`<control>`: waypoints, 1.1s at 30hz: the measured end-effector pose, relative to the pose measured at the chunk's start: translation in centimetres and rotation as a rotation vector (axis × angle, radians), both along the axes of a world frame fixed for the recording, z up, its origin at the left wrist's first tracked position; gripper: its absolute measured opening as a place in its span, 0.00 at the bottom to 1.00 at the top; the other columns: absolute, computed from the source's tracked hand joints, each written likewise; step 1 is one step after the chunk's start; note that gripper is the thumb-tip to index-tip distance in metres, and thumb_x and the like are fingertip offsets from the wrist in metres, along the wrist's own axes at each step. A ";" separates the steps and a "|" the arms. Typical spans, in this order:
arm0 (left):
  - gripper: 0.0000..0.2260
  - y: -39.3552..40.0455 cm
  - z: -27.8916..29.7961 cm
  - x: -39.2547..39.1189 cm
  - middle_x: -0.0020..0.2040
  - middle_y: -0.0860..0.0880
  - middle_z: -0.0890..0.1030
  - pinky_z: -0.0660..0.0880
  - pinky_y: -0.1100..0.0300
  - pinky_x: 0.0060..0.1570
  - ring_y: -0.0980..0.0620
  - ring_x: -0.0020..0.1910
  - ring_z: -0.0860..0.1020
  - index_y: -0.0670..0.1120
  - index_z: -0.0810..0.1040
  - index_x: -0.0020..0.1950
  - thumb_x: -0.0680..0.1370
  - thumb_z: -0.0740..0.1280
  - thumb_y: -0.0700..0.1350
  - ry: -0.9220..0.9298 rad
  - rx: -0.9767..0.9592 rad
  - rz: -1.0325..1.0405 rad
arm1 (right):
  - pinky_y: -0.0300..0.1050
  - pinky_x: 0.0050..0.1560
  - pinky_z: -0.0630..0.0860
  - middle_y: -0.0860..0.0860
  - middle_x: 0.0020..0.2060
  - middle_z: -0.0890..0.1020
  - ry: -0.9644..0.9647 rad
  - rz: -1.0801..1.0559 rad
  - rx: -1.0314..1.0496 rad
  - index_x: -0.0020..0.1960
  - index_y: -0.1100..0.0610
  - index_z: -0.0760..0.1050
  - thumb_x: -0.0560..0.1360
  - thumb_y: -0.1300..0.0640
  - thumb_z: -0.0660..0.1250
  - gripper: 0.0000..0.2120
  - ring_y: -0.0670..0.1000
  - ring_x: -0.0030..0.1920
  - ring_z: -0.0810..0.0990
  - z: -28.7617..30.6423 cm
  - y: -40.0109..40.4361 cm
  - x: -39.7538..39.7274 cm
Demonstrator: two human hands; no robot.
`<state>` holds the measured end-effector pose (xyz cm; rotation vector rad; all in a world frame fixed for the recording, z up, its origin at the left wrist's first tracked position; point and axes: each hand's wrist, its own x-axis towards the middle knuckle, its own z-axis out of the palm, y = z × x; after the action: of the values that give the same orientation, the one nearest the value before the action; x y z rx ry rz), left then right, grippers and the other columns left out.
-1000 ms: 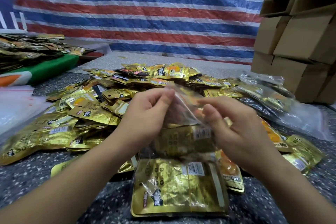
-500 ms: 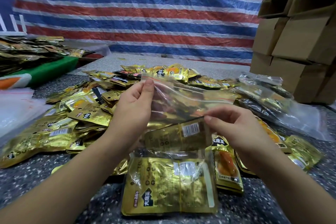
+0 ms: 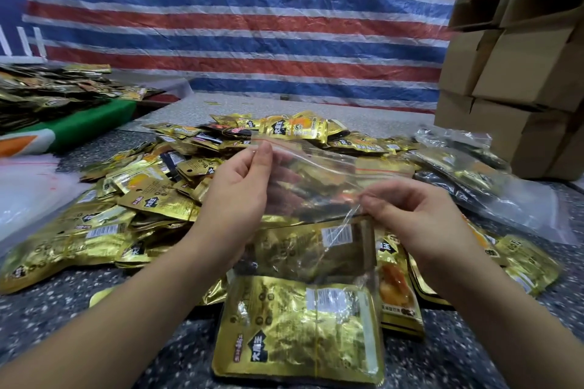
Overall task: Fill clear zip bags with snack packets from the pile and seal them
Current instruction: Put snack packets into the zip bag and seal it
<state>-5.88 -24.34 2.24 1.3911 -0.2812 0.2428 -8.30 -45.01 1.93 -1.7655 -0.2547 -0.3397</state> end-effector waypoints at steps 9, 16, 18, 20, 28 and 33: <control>0.13 0.0 -0.5 0.2 0.38 0.46 0.85 0.80 0.60 0.32 0.44 0.35 0.85 0.45 0.79 0.48 0.83 0.58 0.48 0.003 0.045 -0.029 | 0.38 0.38 0.74 0.43 0.39 0.84 -0.094 -0.153 -0.446 0.45 0.44 0.83 0.75 0.66 0.70 0.16 0.41 0.39 0.80 -0.2 -0.1 -0.2; 0.17 0.3 -0.4 0.7 0.41 0.45 0.86 0.83 0.55 0.38 0.48 0.38 0.85 0.44 0.81 0.51 0.85 0.55 0.49 0.029 0.030 -0.022 | 0.36 0.34 0.78 0.50 0.35 0.85 0.108 -0.122 0.249 0.53 0.57 0.79 0.78 0.61 0.68 0.05 0.48 0.36 0.84 0.3 -1.1 0.8; 0.19 0.4 -0.4 0.8 0.43 0.45 0.86 0.83 0.53 0.40 0.47 0.39 0.85 0.45 0.82 0.50 0.85 0.53 0.50 0.060 0.020 -0.047 | 0.35 0.34 0.78 0.49 0.35 0.85 0.091 -0.084 0.311 0.54 0.58 0.78 0.76 0.60 0.69 0.07 0.47 0.35 0.84 0.3 -1.2 0.8; 0.19 0.5 -0.3 0.9 0.44 0.45 0.86 0.83 0.53 0.39 0.47 0.40 0.85 0.46 0.82 0.48 0.85 0.54 0.51 0.077 0.016 -0.058 | 0.35 0.36 0.79 0.49 0.38 0.86 0.068 -0.049 0.237 0.54 0.57 0.79 0.74 0.60 0.71 0.09 0.47 0.38 0.85 0.3 -1.0 0.8; 0.12 1.0 -0.4 1.1 0.36 0.47 0.82 0.80 0.60 0.35 0.51 0.34 0.82 0.41 0.80 0.46 0.83 0.61 0.46 0.054 -0.023 -0.029 | 0.37 0.39 0.78 0.48 0.38 0.84 0.024 -0.281 0.168 0.49 0.55 0.79 0.81 0.59 0.64 0.05 0.44 0.40 0.83 0.1 -0.2 1.4; 0.07 1.4 -0.1 0.8 0.36 0.48 0.85 0.83 0.56 0.37 0.51 0.35 0.83 0.40 0.79 0.48 0.81 0.65 0.43 0.015 -0.029 -0.008 | 0.26 0.52 0.70 0.41 0.50 0.78 -0.466 -0.344 -0.509 0.59 0.47 0.74 0.78 0.50 0.65 0.10 0.36 0.52 0.76 4.1 2.4 0.6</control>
<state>-5.06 -22.98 2.19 1.3628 -0.2702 0.2287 -7.70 -42.62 6.01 -2.2173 -0.3932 -1.0113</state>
